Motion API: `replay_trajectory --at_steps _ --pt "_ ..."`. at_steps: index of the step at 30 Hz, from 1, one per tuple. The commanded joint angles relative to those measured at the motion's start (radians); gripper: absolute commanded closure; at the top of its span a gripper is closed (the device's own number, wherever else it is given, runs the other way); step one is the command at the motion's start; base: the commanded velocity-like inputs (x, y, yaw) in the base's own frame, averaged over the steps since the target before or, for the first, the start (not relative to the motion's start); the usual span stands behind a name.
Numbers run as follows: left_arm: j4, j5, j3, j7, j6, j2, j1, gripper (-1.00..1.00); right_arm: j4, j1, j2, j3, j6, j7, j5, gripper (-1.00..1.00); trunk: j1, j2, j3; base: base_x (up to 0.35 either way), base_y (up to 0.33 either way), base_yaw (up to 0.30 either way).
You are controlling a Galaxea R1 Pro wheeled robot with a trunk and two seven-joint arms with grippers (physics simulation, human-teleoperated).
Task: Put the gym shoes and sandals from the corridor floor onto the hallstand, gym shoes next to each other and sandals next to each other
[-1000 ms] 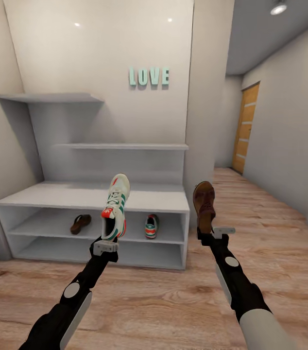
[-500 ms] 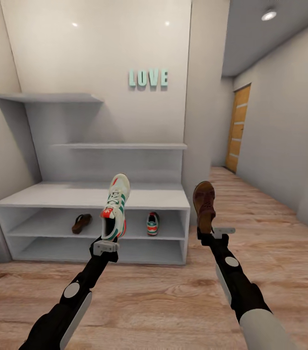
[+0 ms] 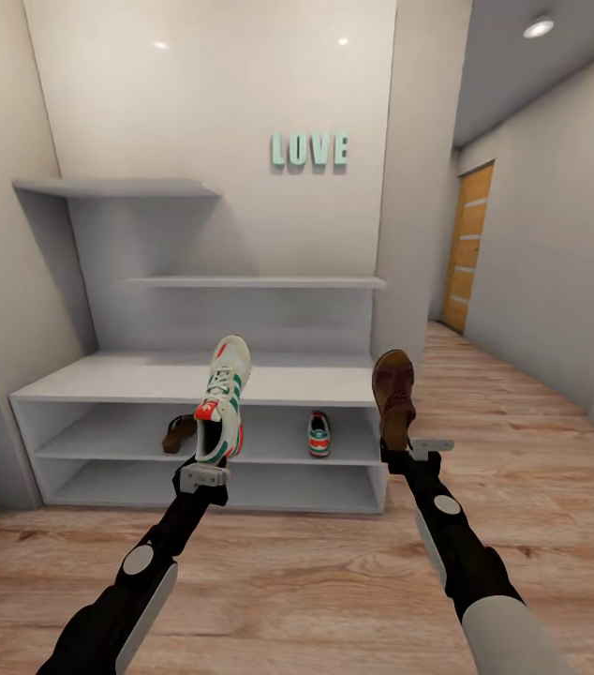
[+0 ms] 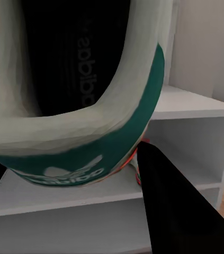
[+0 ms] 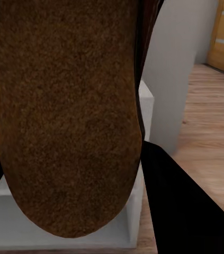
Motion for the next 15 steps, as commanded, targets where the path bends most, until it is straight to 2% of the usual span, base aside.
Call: replay_trajectory --at_steps 1,10,12,15 --pt "0.000 0.010 -0.002 -0.003 -0.003 0.001 -0.001 1.00 0.000 -0.001 0.001 -0.004 -0.002 0.000 0.008 1.00 0.000 0.000 -0.001 0.016 0.122 0.000" --pt "0.002 0.008 -0.002 -0.002 -0.005 0.000 -0.001 1.00 -0.001 -0.001 0.001 -0.004 -0.002 0.000 0.008 1.00 0.000 0.000 -0.001 0.004 0.029 -0.031" --pt "0.002 0.008 -0.002 -0.002 -0.005 -0.004 -0.001 1.00 -0.002 -0.001 0.000 -0.004 -0.002 0.000 0.008 1.00 0.000 0.000 -0.001 0.000 0.001 -0.022" --pt "0.019 -0.007 -0.020 0.016 0.013 -0.021 -0.017 1.00 -0.019 -0.004 -0.017 -0.022 0.015 0.006 -0.002 1.00 0.000 0.000 -0.001 0.000 0.000 0.000"
